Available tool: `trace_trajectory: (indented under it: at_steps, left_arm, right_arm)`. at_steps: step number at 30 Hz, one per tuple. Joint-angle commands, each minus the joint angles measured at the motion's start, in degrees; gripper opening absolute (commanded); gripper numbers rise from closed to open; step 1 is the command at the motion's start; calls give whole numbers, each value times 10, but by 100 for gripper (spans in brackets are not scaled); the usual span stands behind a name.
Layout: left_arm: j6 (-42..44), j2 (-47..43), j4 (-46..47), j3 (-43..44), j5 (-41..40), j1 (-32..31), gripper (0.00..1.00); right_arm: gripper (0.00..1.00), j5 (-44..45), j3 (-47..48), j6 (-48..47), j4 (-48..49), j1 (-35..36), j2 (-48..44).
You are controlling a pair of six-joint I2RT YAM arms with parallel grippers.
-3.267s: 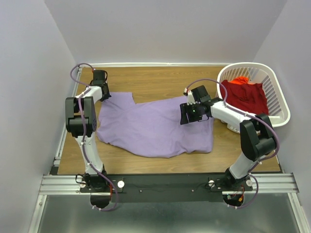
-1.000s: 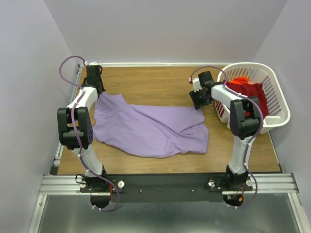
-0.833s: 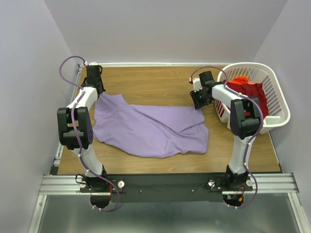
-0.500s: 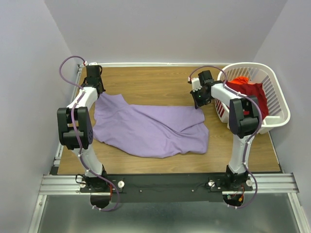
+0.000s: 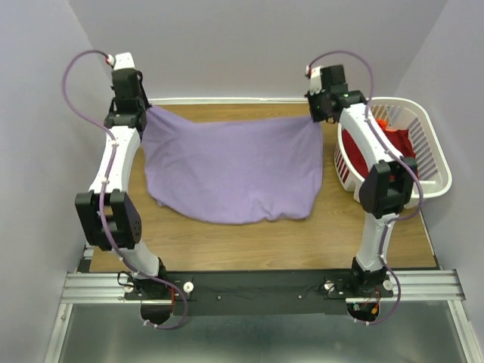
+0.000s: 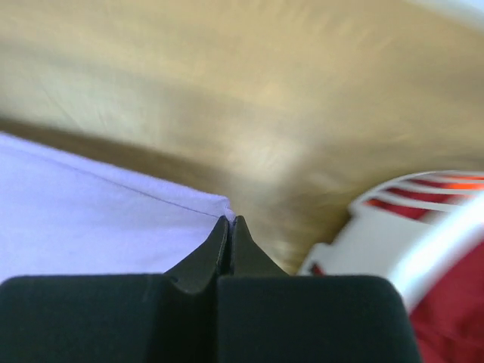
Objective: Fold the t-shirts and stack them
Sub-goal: Flatten the tshirt out
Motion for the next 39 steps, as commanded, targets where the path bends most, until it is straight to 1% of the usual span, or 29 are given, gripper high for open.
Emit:
trace_trajectory:
  at_steps: [1, 3, 4, 5, 6, 7, 8, 9, 10, 11, 13, 18, 20, 22, 26, 29, 33, 34, 35, 38, 39]
  left_arm:
    - [25, -115, 19, 80, -29, 5, 0]
    - [36, -147, 24, 105, -27, 5, 0]
    - [39, -183, 29, 109, -24, 5, 0]
    - [45, -224, 49, 110, -18, 5, 0]
    - [49, -225, 50, 107, -15, 5, 0]
    - [53, -267, 58, 103, -14, 5, 0]
    - [56, -290, 74, 98, -11, 5, 0]
    - [66, -312, 82, 88, -10, 5, 0]
    - [69, -354, 87, 83, -12, 5, 0]
    - [75, -374, 92, 80, -13, 6, 0]
    - [89, -427, 89, 83, -17, 5, 0]
    - [93, -521, 67, 111, -41, 5, 0]
    - [110, -537, 65, 126, -42, 5, 0]
    - [121, -549, 57, 140, -47, 4, 0]
    - [134, -553, 58, 158, -51, -5, 0]
    - [147, -536, 64, 162, -47, -9, 0]
    - [164, -497, 74, 139, -30, -11, 0]
    - [166, -481, 79, 128, -23, -11, 0]
    - [166, -472, 93, 98, -17, -11, 0]
    - [162, -427, 126, 47, 10, -11, 0]
    - [160, -396, 137, 15, 24, -11, 0]
  right_arm:
    - [0, 70, 81, 21, -6, -4, -106]
    - [0, 79, 98, 22, -6, -4, -136]
    - [0, 79, 103, 22, -6, -3, -168]
    - [0, 79, 108, 21, -6, -3, -199]
    - [1, 77, 107, 21, -6, -3, -200]
    - [0, 75, 106, 20, -6, -3, -217]
    - [1, 72, 101, 17, -6, -3, -252]
    - [1, 64, 91, 17, -6, -3, -273]
    - [0, 56, 84, 15, -6, -3, -292]
    - [1, 43, 79, 12, -6, -3, -333]
    - [1, 31, 60, 11, -4, -4, -371]
    - [0, -32, 25, 0, -6, -2, -502]
    - [0, -51, 19, -4, -8, -3, -528]
    - [0, -56, 12, -9, -9, -4, -563]
    - [0, -55, 13, -15, -23, -3, -586]
    - [0, -54, 11, -18, -27, -4, -590]
    - [0, -48, -14, -24, -27, -3, -577]
    - [0, -45, -33, -26, -26, -3, -572]
    - [0, -37, -48, -28, -24, -3, -566]
    - [0, -20, -133, -36, 16, -3, -547]
    - [0, -11, -183, -39, 46, -3, -532]
